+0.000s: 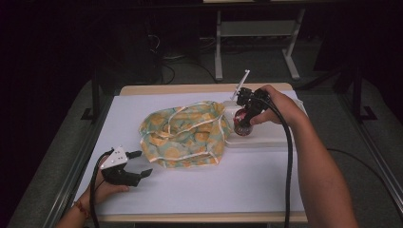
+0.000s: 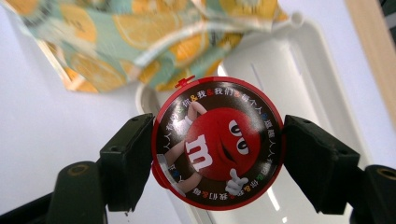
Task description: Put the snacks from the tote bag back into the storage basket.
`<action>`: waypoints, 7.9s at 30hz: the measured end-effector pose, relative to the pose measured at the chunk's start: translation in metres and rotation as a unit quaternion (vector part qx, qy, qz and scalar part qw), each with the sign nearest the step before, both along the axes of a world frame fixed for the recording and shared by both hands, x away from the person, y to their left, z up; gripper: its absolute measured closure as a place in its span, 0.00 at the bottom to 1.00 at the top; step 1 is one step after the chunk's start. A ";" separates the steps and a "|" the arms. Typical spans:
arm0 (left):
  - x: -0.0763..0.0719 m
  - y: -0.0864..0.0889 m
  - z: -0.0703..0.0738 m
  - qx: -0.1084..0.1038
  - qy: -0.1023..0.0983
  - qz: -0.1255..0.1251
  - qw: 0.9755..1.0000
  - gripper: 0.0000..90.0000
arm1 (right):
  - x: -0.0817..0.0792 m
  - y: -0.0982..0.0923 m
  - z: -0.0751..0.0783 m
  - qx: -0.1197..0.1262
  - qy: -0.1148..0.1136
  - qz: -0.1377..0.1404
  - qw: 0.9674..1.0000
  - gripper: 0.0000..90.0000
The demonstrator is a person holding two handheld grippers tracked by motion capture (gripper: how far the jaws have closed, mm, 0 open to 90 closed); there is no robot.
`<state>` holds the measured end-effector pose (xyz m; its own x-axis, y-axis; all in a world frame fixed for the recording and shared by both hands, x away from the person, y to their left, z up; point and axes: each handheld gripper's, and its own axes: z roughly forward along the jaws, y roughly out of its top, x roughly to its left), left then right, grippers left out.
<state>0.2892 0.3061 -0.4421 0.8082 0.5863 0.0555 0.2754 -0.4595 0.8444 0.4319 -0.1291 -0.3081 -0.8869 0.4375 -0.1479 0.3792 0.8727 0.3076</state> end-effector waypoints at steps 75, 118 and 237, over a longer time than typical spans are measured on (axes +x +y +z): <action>0.000 0.003 0.001 0.007 0.000 -0.002 1.000 0.22 | -0.013 -0.016 -0.027 0.082 -0.081 -0.031 0.993 0.34; -0.001 0.004 0.003 0.008 -0.001 -0.008 1.000 0.22 | -0.066 -0.046 -0.063 0.257 -0.192 -0.112 0.940 0.23; -0.001 0.012 0.004 0.014 -0.039 0.022 0.999 0.23 | -0.175 -0.136 -0.145 0.278 -0.266 -0.214 0.898 0.23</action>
